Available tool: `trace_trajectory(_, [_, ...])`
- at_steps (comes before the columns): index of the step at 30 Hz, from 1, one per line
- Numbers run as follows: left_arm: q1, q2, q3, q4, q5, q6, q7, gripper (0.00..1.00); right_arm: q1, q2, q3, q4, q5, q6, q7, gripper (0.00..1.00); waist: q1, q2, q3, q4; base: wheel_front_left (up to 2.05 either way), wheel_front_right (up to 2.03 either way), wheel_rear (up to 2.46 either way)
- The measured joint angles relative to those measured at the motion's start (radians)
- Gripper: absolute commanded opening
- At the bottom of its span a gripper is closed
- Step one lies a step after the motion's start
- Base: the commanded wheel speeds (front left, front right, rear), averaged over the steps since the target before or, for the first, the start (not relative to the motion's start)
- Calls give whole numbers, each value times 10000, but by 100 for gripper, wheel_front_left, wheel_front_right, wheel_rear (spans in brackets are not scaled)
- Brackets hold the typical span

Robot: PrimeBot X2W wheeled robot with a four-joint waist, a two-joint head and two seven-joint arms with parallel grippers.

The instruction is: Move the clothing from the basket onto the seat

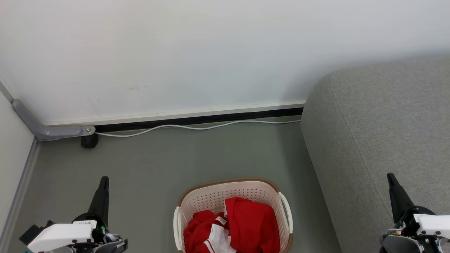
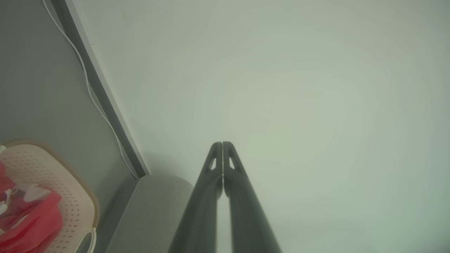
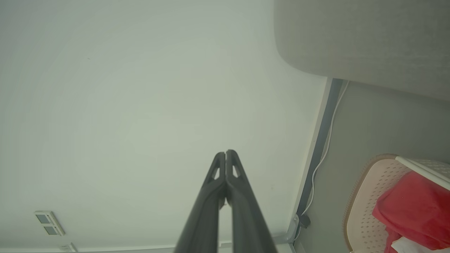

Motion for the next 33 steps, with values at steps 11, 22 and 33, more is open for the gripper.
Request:
trace_trajectory(11, [0, 0, 0, 0, 0, 0, 0, 0, 0, 0, 0, 0, 0, 0, 0, 0, 0, 0, 0, 0, 0, 0, 0])
trace_trajectory(22, [0, 0, 0, 0, 0, 0, 0, 0, 0, 0, 0, 0, 0, 0, 0, 0, 0, 0, 0, 0, 0, 0, 0])
trace_trajectory(33, [0, 0, 0, 0, 0, 0, 0, 0, 0, 0, 0, 0, 0, 0, 0, 0, 0, 0, 0, 0, 0, 0, 0])
